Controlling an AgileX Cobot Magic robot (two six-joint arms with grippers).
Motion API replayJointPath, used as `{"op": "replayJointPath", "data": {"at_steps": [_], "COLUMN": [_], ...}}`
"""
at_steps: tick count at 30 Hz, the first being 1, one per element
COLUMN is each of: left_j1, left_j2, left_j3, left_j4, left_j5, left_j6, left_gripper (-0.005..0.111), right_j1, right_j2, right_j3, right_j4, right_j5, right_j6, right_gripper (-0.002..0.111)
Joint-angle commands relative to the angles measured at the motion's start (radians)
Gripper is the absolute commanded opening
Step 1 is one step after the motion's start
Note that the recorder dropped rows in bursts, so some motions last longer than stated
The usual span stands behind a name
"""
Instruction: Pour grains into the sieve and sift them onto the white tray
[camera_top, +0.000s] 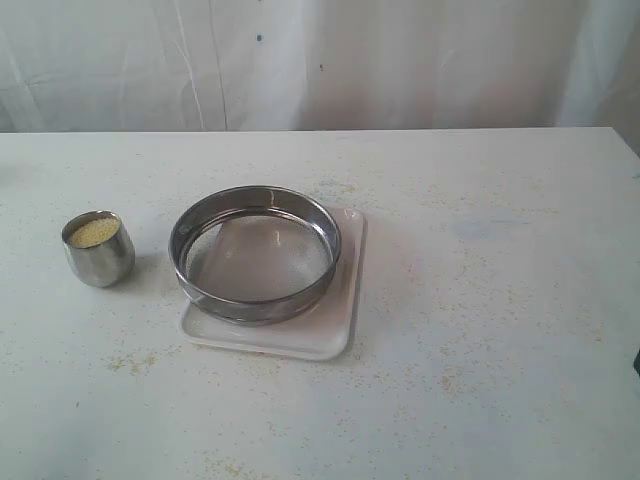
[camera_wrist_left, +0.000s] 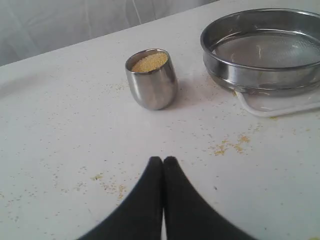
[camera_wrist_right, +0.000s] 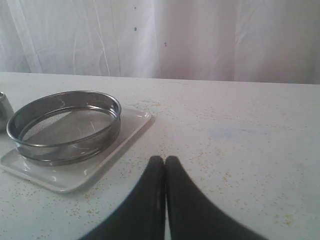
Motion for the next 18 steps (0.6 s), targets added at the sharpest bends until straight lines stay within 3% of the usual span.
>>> {"op": "replayJointPath", "data": {"at_steps": [1, 4, 10, 14, 18], "left_j1": [0.003, 0.003, 0.003, 0.000, -0.021], "left_j2": [-0.005, -0.005, -0.005, -0.005, -0.005], "left_j3": [0.004, 0.004, 0.004, 0.004, -0.215], "left_j4": [-0.141, -0.250, -0.255, -0.266, -0.034], "left_j5": [-0.058, -0.138, -0.223, -0.272, -0.151], "left_j6": [-0.114, -0.205, -0.227, -0.393, -0.473], "left_gripper": [0.000, 0.000, 0.000, 0.000, 0.000], "right_j1": [-0.005, -0.005, -0.005, -0.005, -0.005], "right_j2": [-0.006, -0.006, -0.006, -0.006, -0.006], "right_j3": [0.005, 0.005, 0.005, 0.005, 0.005], "right_j4": [-0.001, -0.001, -0.001, -0.001, -0.001], "right_j5": [-0.009, -0.009, -0.009, -0.009, -0.009], "right_j6": [0.004, 0.004, 0.004, 0.004, 0.004], "right_gripper": [0.000, 0.000, 0.000, 0.000, 0.000]}}
